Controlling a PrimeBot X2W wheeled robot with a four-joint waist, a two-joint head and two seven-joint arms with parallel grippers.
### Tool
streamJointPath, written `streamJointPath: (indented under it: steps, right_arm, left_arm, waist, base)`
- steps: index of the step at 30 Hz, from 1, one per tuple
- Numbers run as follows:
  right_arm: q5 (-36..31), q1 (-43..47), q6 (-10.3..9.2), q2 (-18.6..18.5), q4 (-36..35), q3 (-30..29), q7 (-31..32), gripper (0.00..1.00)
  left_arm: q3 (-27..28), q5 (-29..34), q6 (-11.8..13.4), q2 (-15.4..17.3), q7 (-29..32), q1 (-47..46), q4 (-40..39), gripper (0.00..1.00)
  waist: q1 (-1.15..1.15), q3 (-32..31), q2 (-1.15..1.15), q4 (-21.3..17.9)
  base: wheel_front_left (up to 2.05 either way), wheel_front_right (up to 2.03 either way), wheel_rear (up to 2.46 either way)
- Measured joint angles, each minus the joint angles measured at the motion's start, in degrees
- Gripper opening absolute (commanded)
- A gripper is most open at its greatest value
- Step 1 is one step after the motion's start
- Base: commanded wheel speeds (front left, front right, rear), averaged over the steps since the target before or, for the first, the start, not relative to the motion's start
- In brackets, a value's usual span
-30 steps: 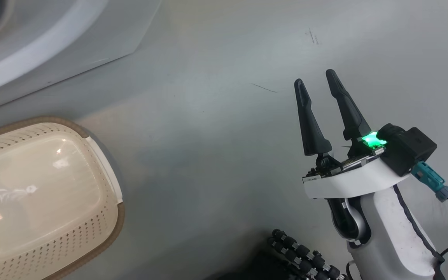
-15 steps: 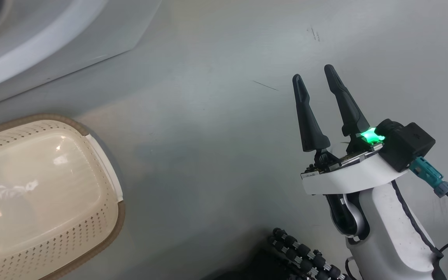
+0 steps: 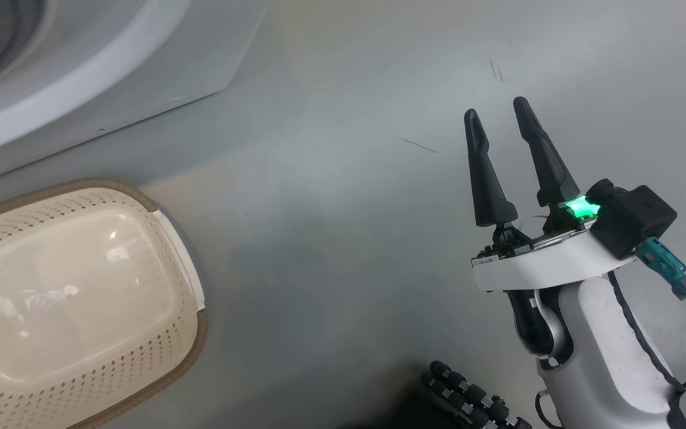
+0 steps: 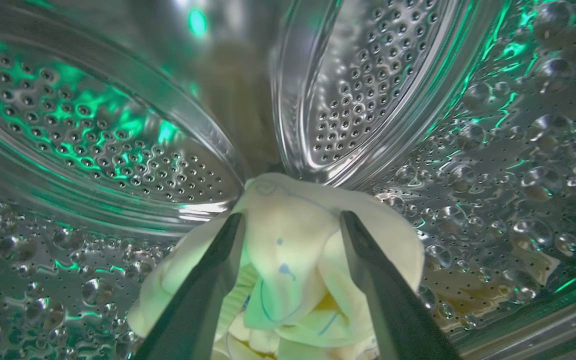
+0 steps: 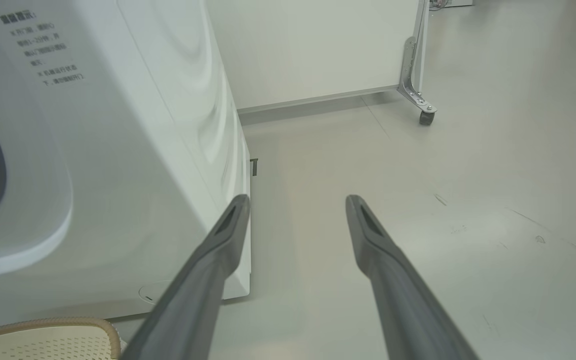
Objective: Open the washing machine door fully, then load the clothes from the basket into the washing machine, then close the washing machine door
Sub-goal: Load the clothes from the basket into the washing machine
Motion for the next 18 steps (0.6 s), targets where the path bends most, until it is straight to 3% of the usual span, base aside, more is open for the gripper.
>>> streamJointPath:
  steps: [7, 13, 18]
  right_arm:
    - [-1.9, 0.0, -0.16, 0.0, 0.6, -2.4, 0.0, 1.00]
    - [-4.3, 0.3, -0.15, 0.0, 1.3, -3.9, 0.0, 1.00]
    - [-5.8, 1.2, -0.13, 0.0, 1.8, -5.3, 0.0, 1.00]
  left_arm:
    - [0.9, -2.0, 0.8, -6.0, -5.2, 5.6, 0.4, 1.00]
    - [1.1, -1.6, 2.9, -7.6, -11.7, 12.2, -0.1, 1.00]
    - [0.9, -1.4, 3.5, -10.8, -16.6, 17.9, -1.9, 1.00]
  waist:
    - [0.00, -2.1, 0.00, 2.0]
    - [0.00, -4.4, 0.00, 4.4]
    - [0.00, -6.7, 0.00, 6.6]
  base:
    - [0.00, 0.00, 0.00]
    - [0.00, 0.00, 0.00]
    - [0.00, 0.00, 0.00]
